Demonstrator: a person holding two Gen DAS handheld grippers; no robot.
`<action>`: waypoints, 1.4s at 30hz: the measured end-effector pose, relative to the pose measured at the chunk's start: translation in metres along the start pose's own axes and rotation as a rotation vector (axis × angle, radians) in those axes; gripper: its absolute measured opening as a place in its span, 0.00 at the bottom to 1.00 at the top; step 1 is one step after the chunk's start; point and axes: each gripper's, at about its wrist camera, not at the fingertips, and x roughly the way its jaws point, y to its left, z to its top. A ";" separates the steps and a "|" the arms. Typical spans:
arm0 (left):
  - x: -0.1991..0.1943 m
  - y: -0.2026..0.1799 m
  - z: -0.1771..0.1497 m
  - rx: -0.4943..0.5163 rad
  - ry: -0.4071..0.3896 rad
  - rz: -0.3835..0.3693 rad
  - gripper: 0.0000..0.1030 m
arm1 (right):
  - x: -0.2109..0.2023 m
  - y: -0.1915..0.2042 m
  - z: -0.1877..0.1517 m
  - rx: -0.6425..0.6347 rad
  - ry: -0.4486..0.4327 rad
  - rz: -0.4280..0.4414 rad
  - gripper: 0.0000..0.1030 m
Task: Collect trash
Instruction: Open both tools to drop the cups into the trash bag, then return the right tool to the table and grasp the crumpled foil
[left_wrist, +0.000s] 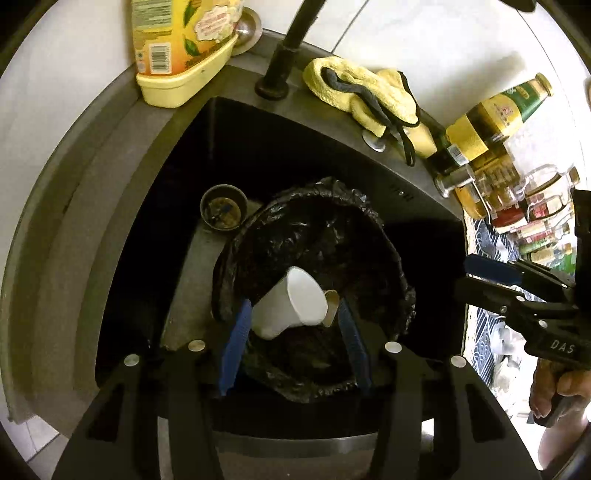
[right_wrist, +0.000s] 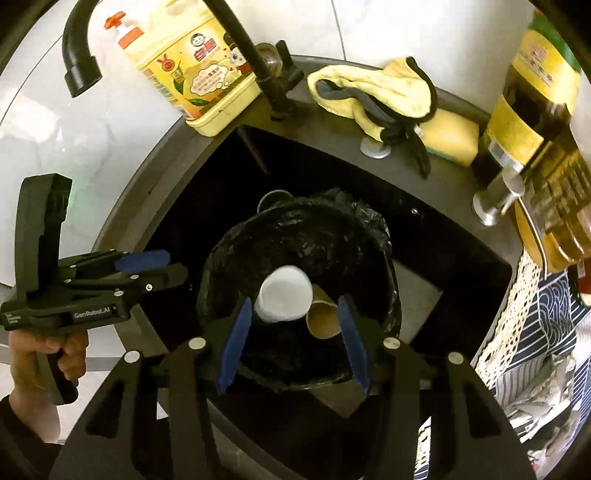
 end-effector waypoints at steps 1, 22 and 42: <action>0.000 -0.001 0.001 0.005 0.001 0.001 0.46 | -0.001 -0.002 -0.001 0.005 -0.002 -0.005 0.48; -0.048 -0.030 -0.028 0.069 -0.088 0.020 0.46 | -0.068 -0.017 -0.058 0.119 -0.167 0.018 0.56; -0.024 -0.144 -0.080 0.285 0.000 -0.003 0.70 | -0.139 -0.099 -0.167 0.363 -0.266 0.031 0.78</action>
